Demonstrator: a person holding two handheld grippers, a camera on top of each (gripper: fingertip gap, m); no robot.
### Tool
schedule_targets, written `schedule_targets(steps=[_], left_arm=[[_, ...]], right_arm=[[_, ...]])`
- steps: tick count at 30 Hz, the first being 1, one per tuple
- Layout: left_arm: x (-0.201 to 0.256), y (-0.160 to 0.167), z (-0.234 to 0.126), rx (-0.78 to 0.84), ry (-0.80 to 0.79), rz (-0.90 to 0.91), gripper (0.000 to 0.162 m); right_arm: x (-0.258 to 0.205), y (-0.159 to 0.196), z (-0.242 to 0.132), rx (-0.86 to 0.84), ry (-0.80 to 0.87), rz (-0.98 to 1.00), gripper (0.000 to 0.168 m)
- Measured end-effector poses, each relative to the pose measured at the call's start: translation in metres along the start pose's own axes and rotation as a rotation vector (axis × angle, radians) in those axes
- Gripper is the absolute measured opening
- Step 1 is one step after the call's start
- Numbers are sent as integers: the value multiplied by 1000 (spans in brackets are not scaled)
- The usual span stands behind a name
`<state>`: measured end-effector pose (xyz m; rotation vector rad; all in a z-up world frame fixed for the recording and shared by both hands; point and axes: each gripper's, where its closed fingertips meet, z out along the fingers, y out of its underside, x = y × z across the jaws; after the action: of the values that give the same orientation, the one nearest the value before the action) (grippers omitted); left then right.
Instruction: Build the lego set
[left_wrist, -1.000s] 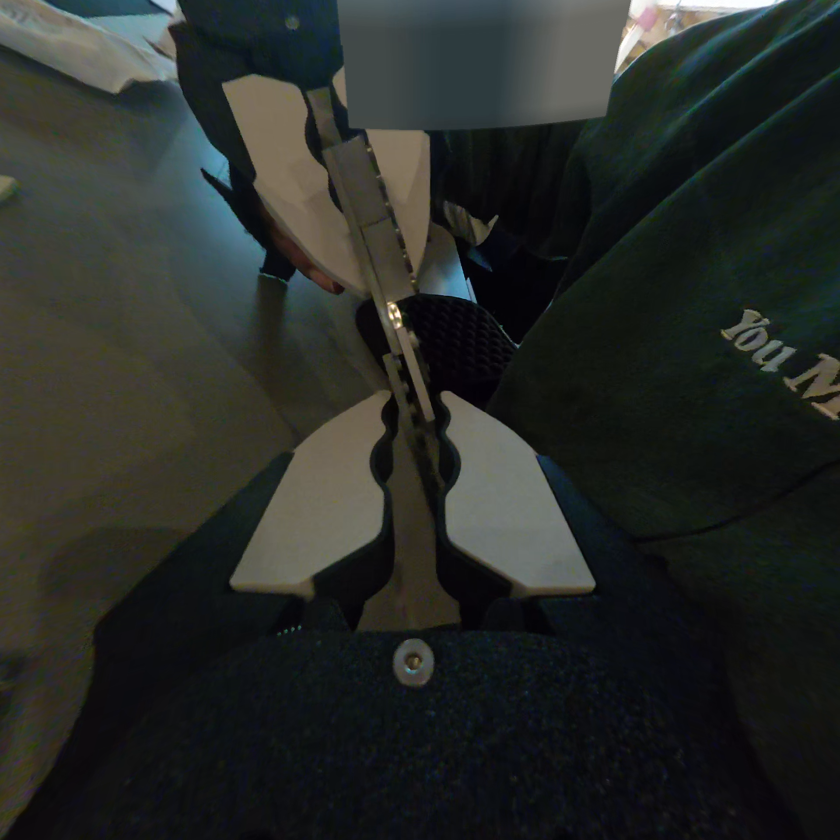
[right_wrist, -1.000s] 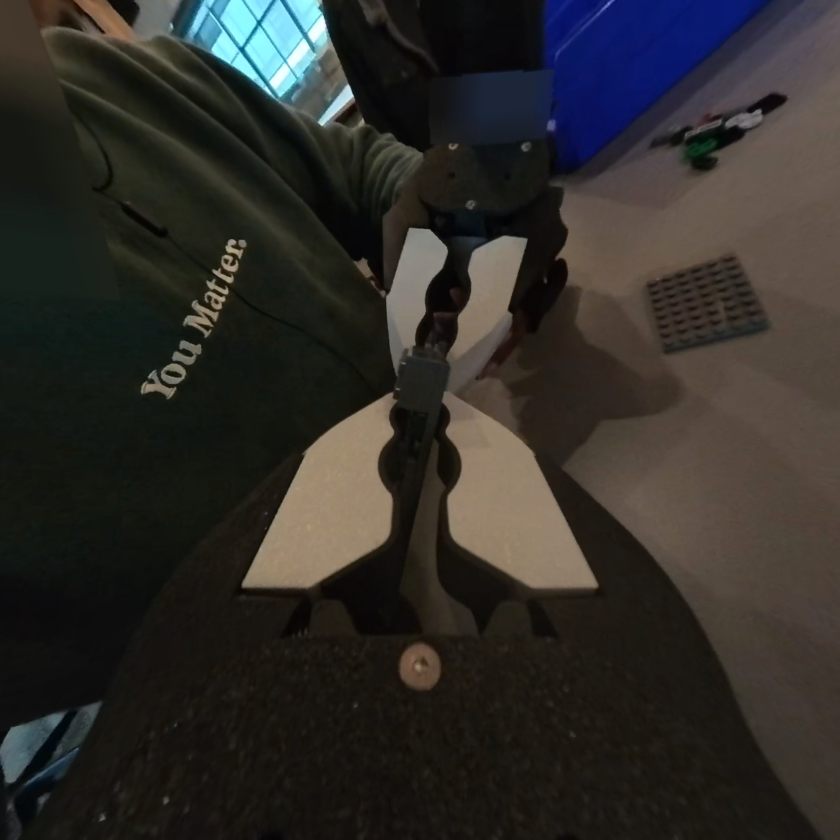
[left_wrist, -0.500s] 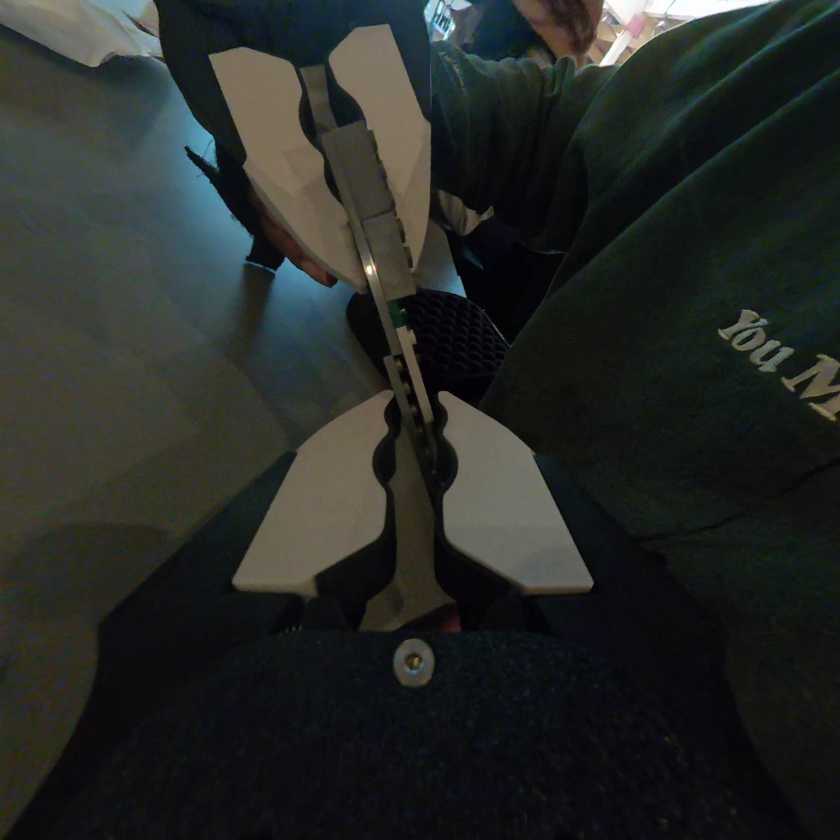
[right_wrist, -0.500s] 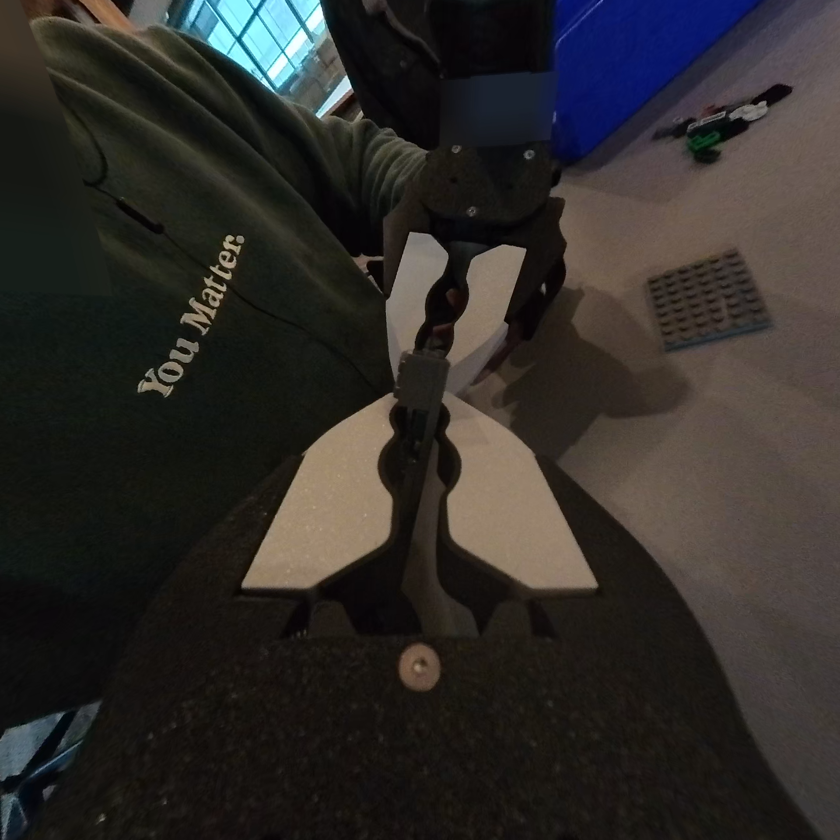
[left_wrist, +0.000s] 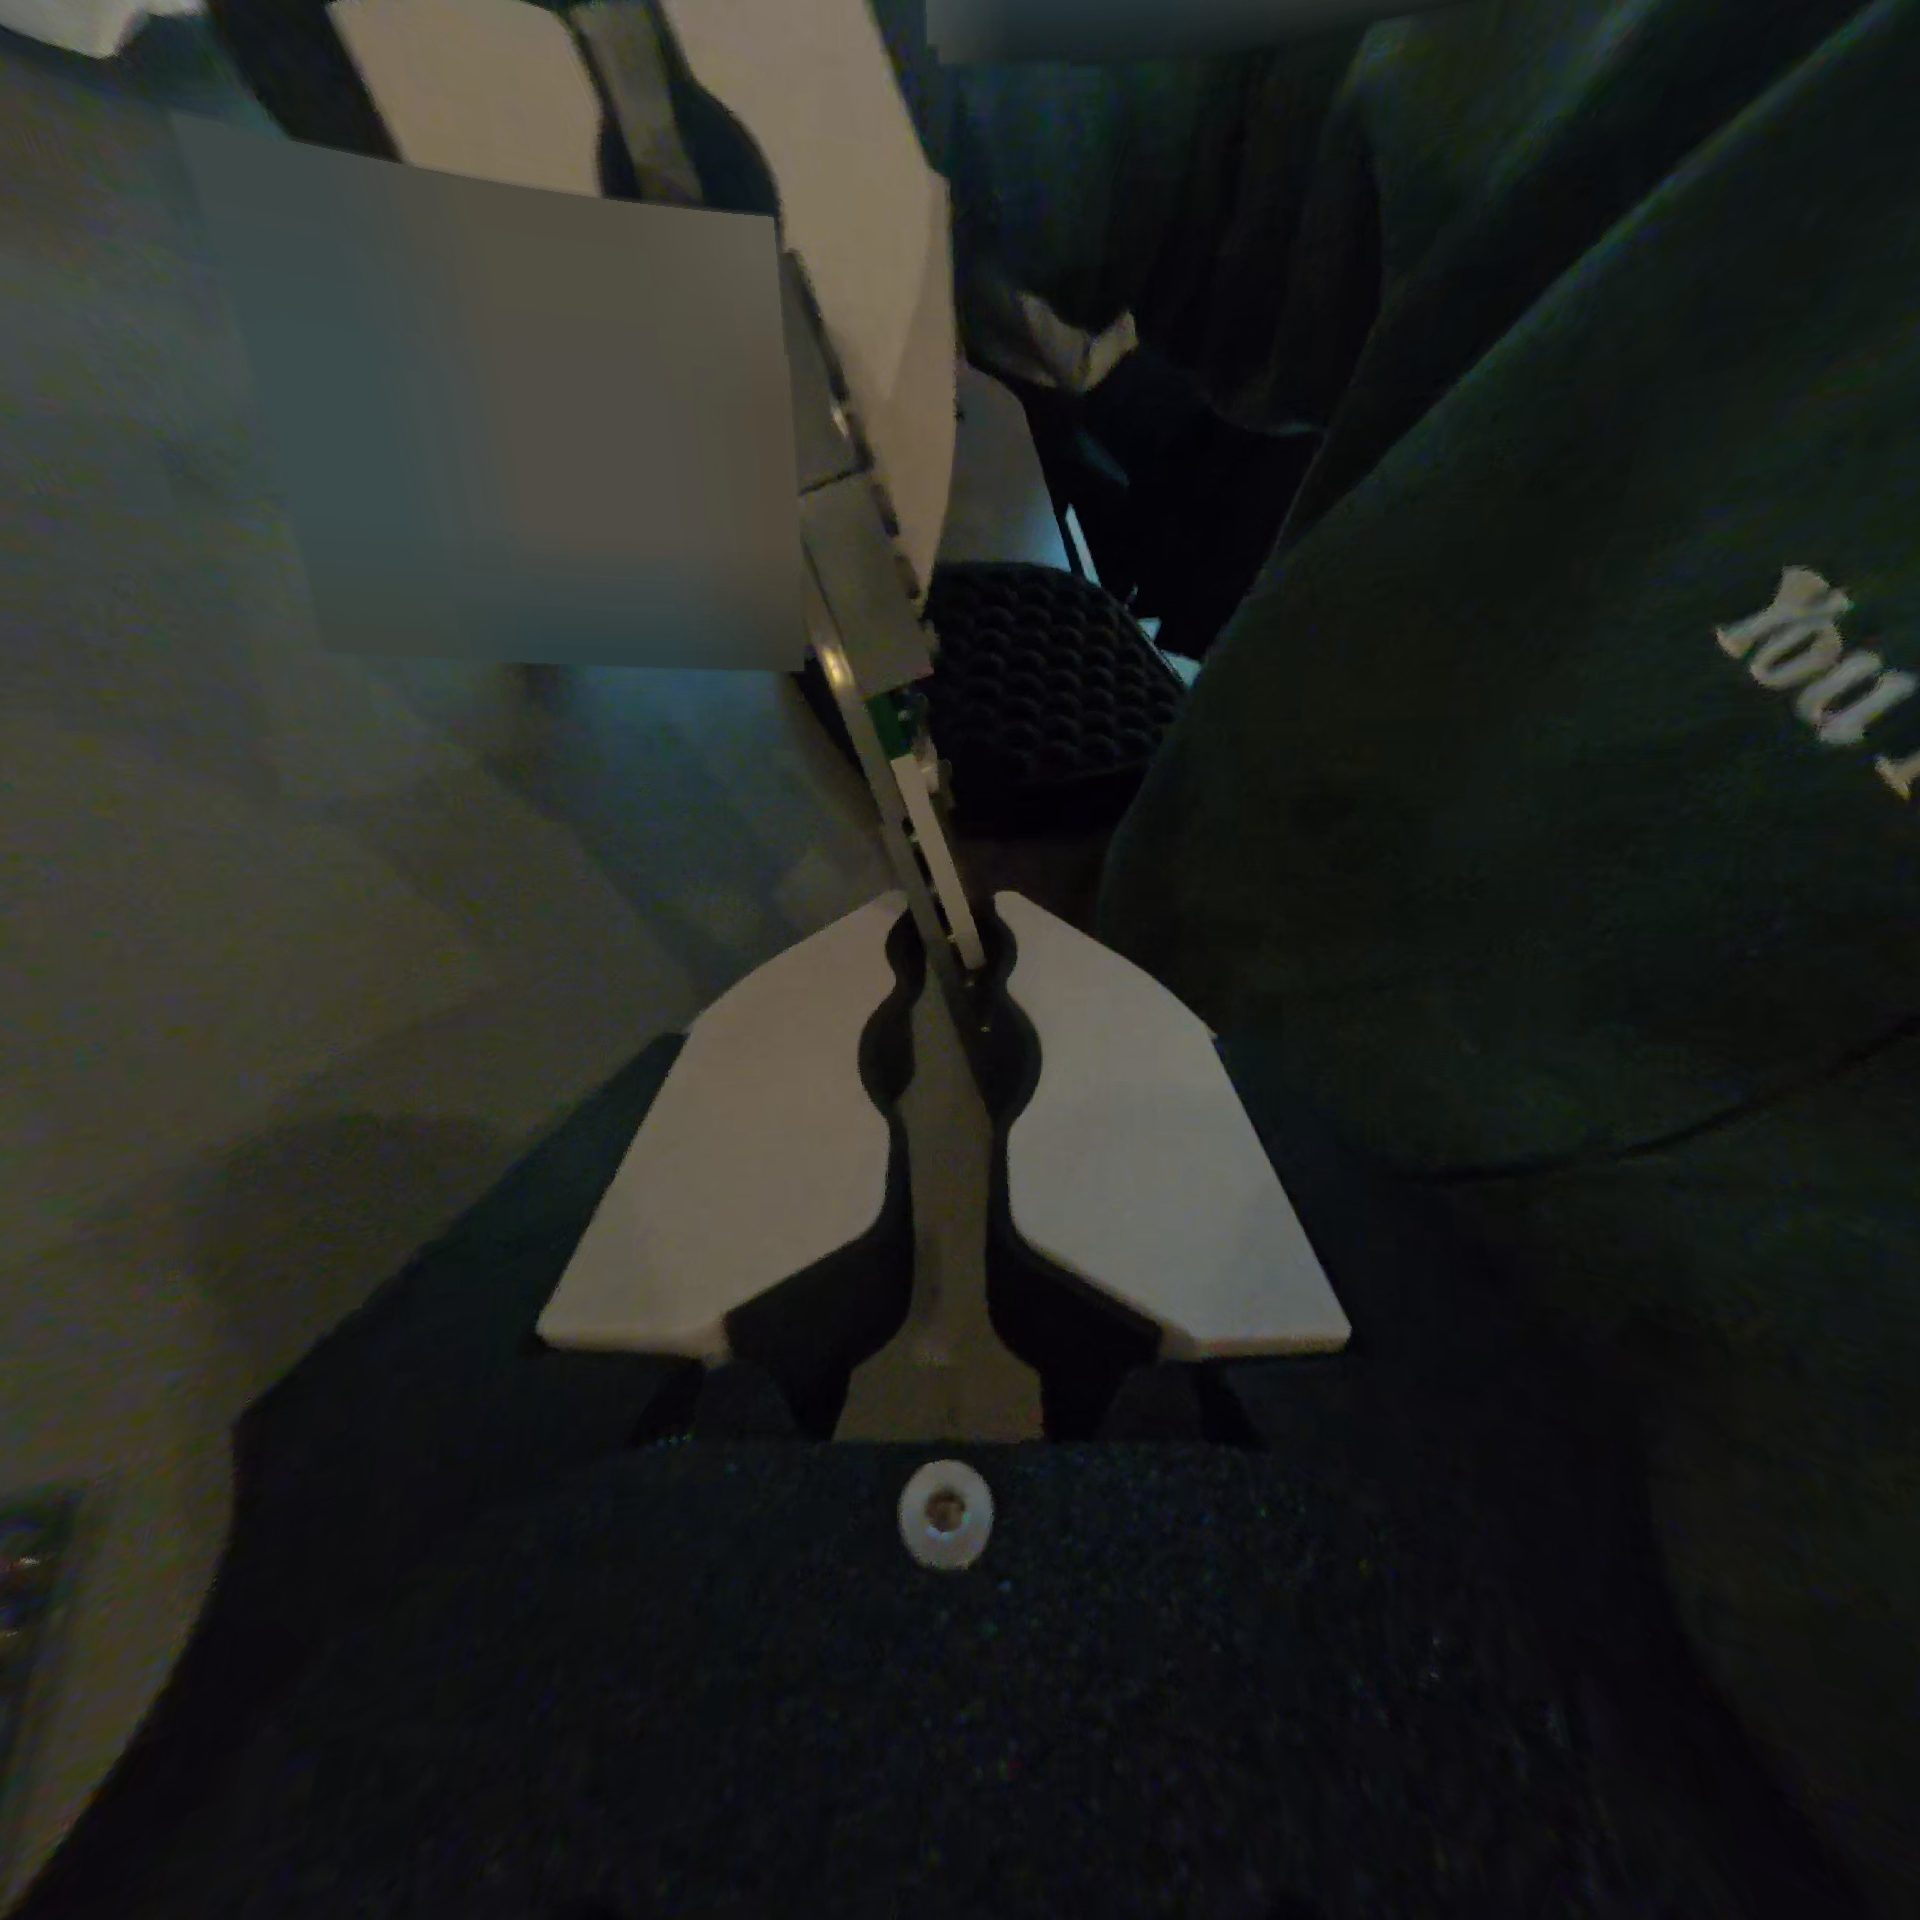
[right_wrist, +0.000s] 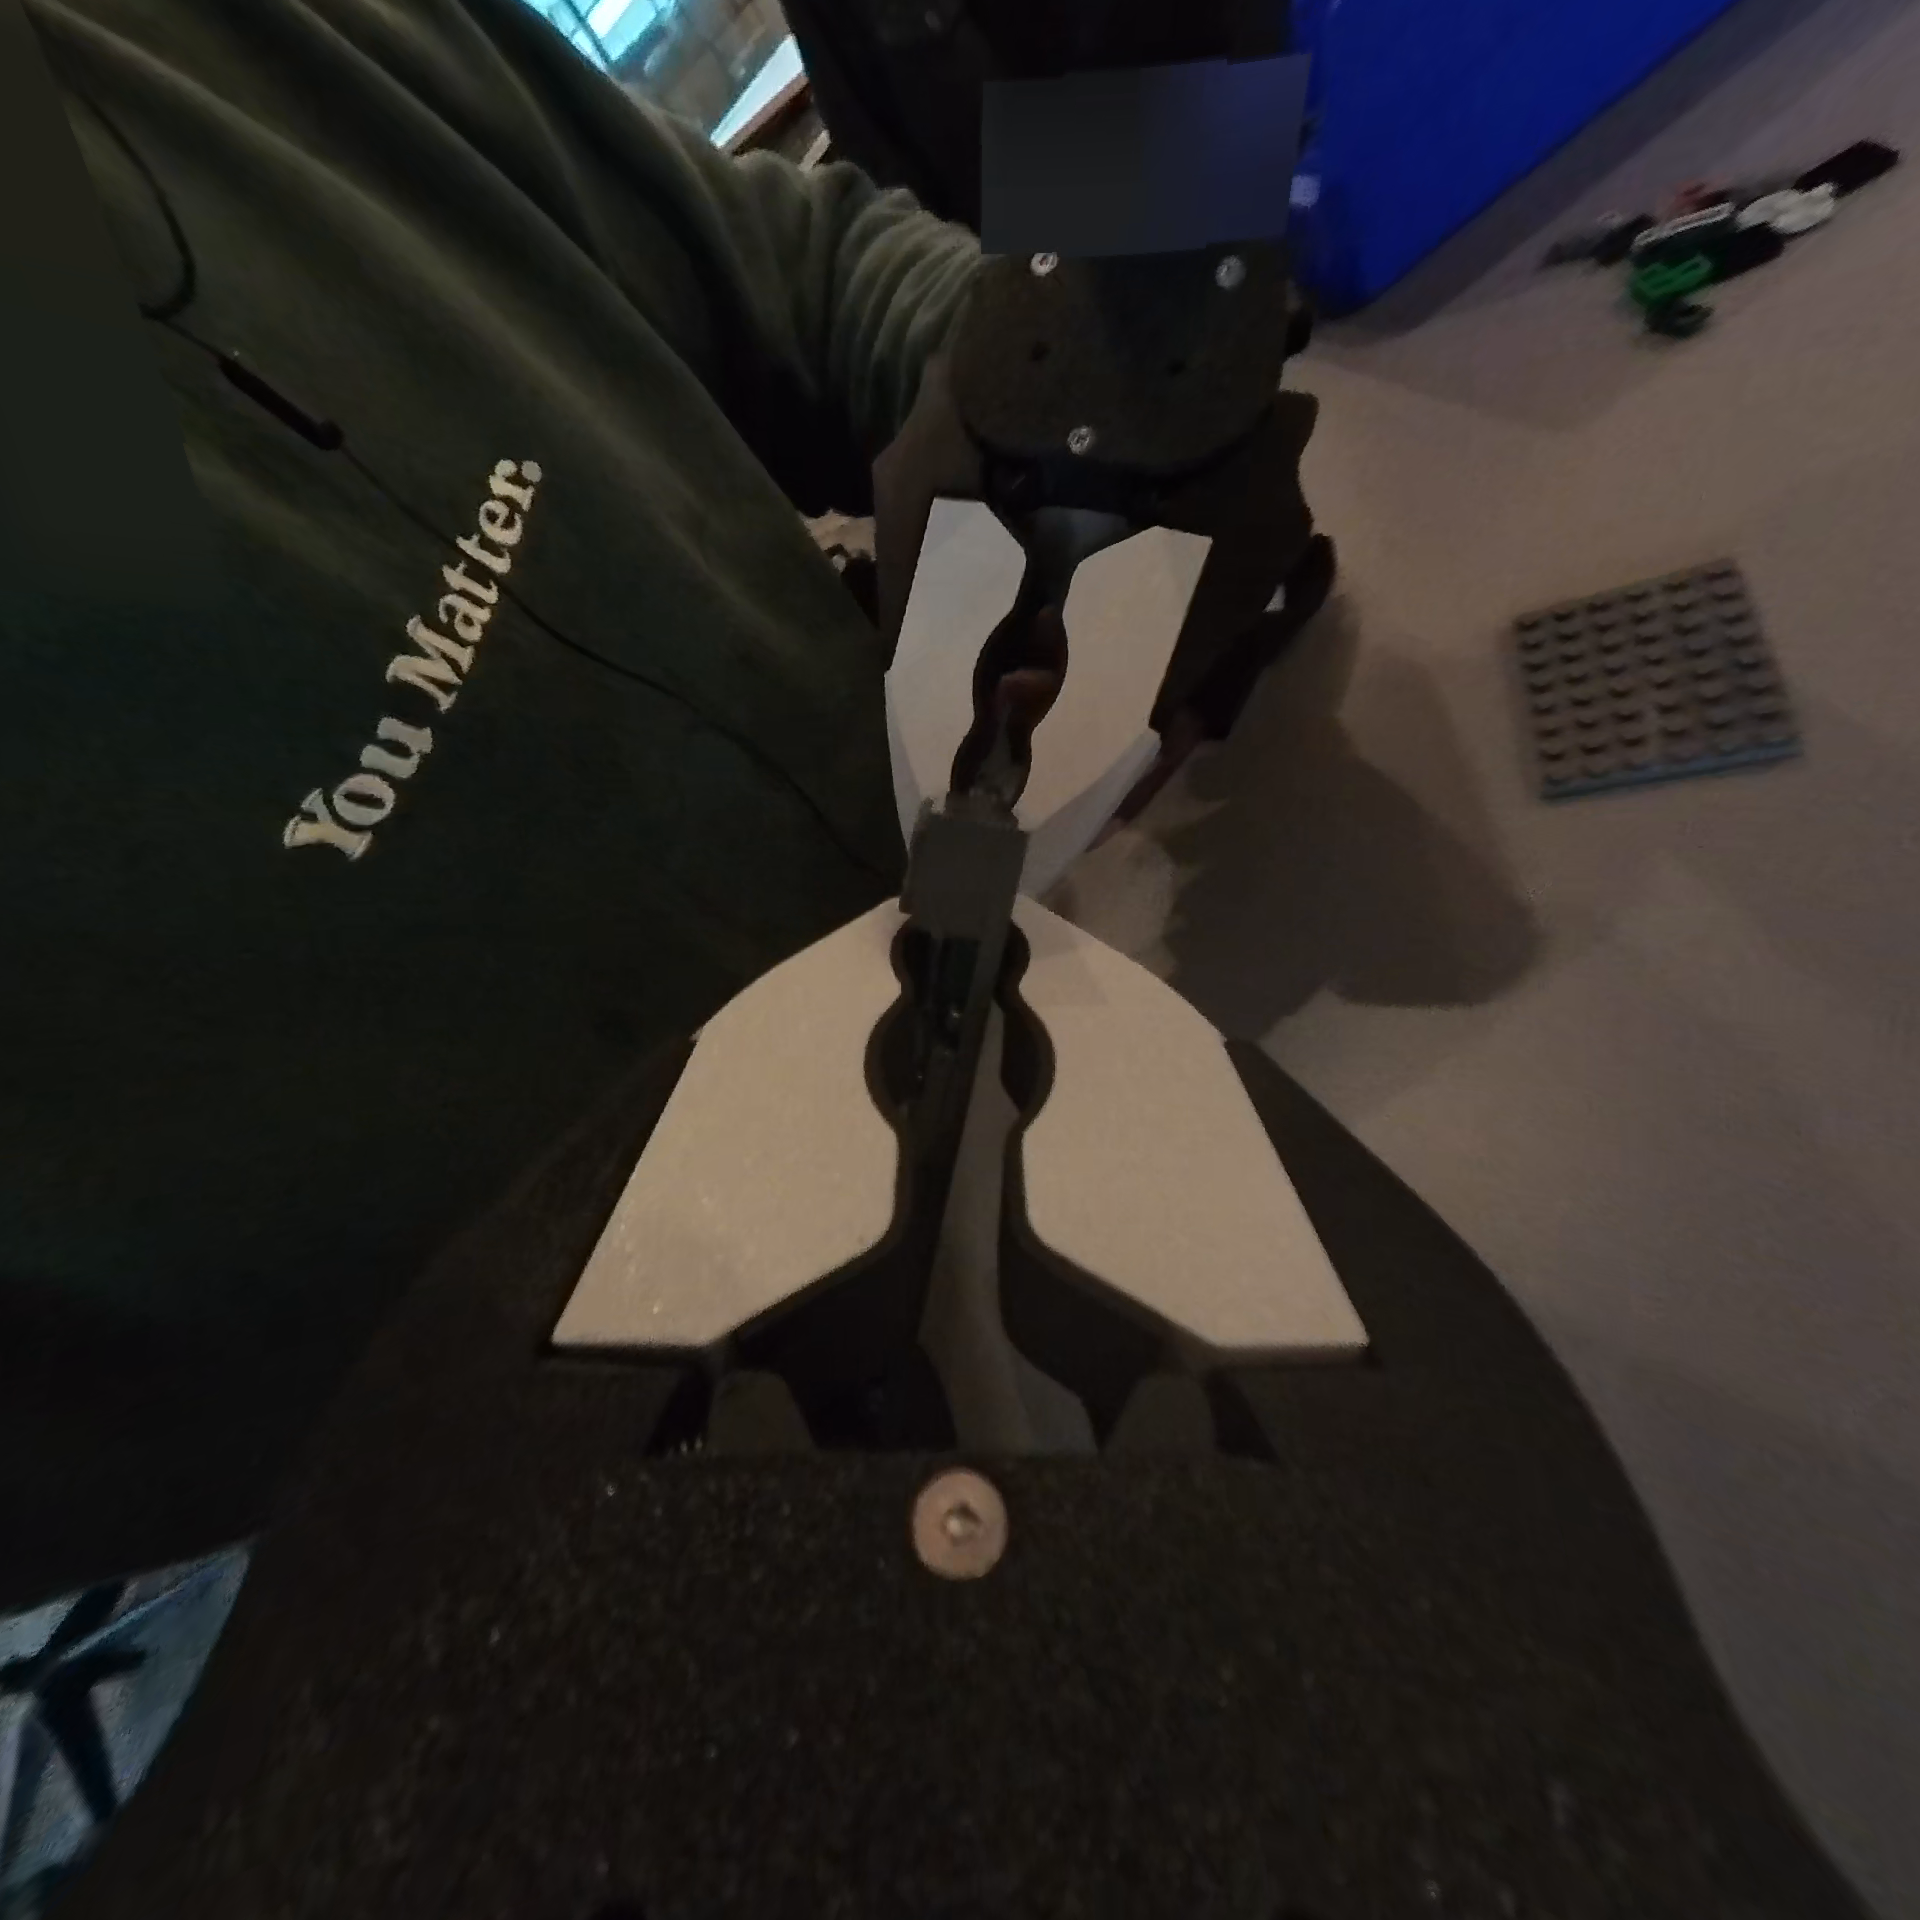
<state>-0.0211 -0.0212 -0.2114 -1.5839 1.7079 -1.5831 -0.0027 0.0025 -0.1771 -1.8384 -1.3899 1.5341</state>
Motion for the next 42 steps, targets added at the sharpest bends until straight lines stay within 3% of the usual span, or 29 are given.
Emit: schedule_targets(steps=[11, 14, 19, 23, 30, 37, 42], left_arm=[[-16, 9, -10, -86, -131, 99, 7], [-29, 5, -20, -107, -232, 133, 7], [-56, -7, -43, -197, -466, 255, 7], [-60, -19, -46, -263, -537, 390, 7], [-61, -24, -59, -400, -669, 568, 7], [-55, -27, -71, -489, -768, 712, 7], [-52, -30, -73, -447, -811, 742, 8]], right_arm=[[1, -2, 7, -47, 104, -147, 16], [11, -6, -1, -128, 265, -243, 38], [21, -39, -10, -250, 645, -488, 52], [41, -42, 6, -330, 757, -567, 49], [43, -47, 24, -406, 712, -712, 17], [41, -58, 28, -376, 769, -833, 9], [39, -60, 29, -313, 815, -873, 8]])
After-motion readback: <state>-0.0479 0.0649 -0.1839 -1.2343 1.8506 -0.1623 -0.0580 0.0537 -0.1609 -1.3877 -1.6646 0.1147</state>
